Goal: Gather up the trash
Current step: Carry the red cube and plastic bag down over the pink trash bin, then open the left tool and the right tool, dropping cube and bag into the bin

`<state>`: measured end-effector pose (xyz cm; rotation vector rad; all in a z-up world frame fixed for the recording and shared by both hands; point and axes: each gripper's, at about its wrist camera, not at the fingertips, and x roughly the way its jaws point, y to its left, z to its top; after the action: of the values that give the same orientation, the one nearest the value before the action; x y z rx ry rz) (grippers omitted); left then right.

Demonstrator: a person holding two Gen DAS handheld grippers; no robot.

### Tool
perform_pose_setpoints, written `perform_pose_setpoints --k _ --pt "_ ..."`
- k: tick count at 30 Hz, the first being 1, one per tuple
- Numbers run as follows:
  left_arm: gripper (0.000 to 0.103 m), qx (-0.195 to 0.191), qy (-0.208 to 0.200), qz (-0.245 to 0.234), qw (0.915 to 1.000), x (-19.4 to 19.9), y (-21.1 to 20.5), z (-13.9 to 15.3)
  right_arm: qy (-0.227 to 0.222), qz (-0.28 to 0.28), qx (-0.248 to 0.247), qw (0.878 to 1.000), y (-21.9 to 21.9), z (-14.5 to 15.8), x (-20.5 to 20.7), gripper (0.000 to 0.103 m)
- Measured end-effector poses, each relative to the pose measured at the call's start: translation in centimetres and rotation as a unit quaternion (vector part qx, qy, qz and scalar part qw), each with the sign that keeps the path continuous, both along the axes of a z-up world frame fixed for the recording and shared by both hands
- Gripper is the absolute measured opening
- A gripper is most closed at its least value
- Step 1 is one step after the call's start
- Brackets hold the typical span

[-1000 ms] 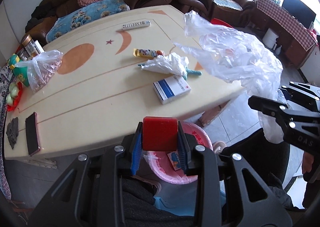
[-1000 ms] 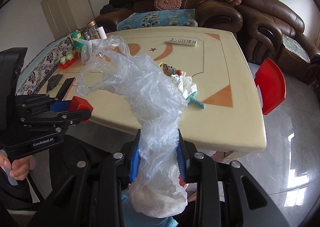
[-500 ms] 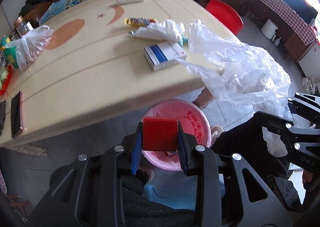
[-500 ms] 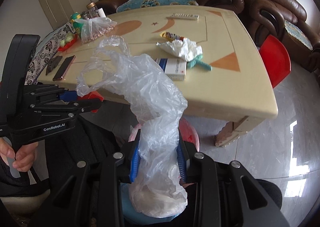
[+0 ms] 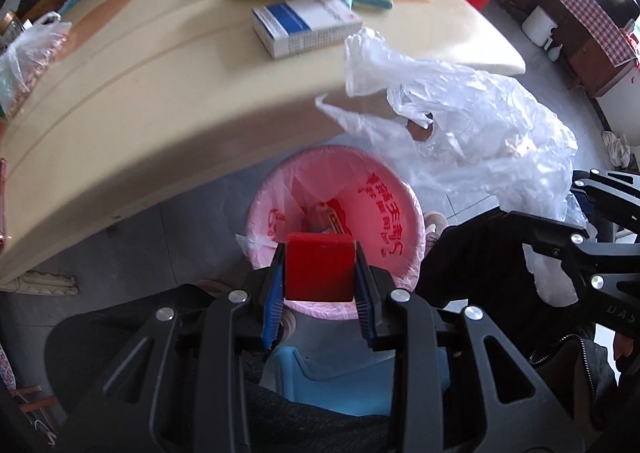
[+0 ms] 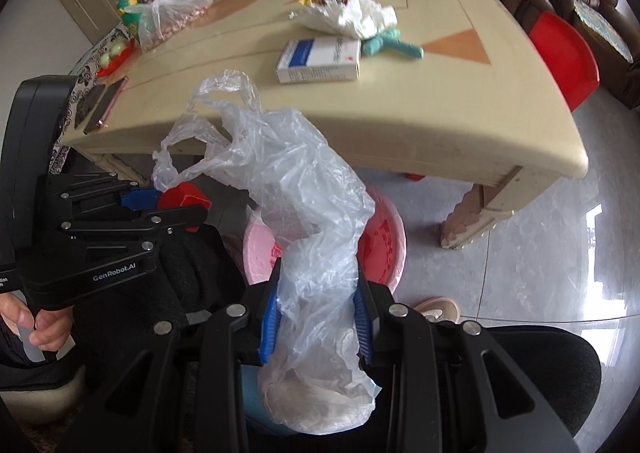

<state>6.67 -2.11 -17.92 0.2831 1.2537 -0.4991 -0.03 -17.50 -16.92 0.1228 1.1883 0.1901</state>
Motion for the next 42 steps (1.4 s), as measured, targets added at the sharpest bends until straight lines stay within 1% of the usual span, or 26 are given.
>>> perform_pose_setpoints --k 7,15,17,20,23,29,34,38,40,41,42 --pt "0.031 0.001 0.045 0.004 0.999 0.6 -0.6 -4.2 0.051 0.005 0.001 0.999 -0.4 -4.2 1.5 0.031" --pt "0.031 0.011 0.113 0.024 0.9932 2.5 -0.7 -9.6 0.107 0.013 0.003 0.994 -0.1 -9.6 4.6 0.031" --pt "0.031 0.019 0.126 0.03 0.9914 3.0 -0.8 -11.0 0.121 0.013 0.004 0.993 0.0 -11.1 5.3 0.031" --pt "0.031 0.027 0.143 0.038 0.9886 3.8 -0.9 -12.8 0.148 0.013 0.011 0.989 0.4 -13.9 6.4 0.031" --pt "0.031 0.031 0.16 0.048 0.9855 4.5 -1.1 -14.4 0.168 0.01 0.013 0.986 0.5 -16.2 7.5 0.031" --pt "0.031 0.045 0.181 0.056 0.9808 5.4 -1.4 -17.4 0.193 0.012 0.009 0.981 1.2 -19.6 9.5 0.031" --pt "0.031 0.054 0.195 0.05 0.9779 5.8 -1.9 -19.6 0.219 0.002 0.02 0.976 0.4 -22.7 10.3 0.031" --pt "0.031 0.05 0.209 0.051 0.9753 6.0 -2.0 -20.5 0.222 0.004 0.022 0.975 0.1 -23.7 10.8 0.032" --pt "0.031 0.049 0.207 0.055 0.9755 6.2 -2.0 -20.6 0.217 0.007 0.03 0.976 0.4 -23.5 11.0 0.033" --pt "0.034 0.05 0.207 0.056 0.9754 6.4 -1.9 -20.8 0.214 0.011 0.033 0.976 0.6 -23.5 11.1 0.035" --pt "0.043 0.051 0.208 0.058 0.9751 6.6 -1.9 -20.6 0.21 0.012 0.033 0.977 0.6 -23.4 11.2 0.037"
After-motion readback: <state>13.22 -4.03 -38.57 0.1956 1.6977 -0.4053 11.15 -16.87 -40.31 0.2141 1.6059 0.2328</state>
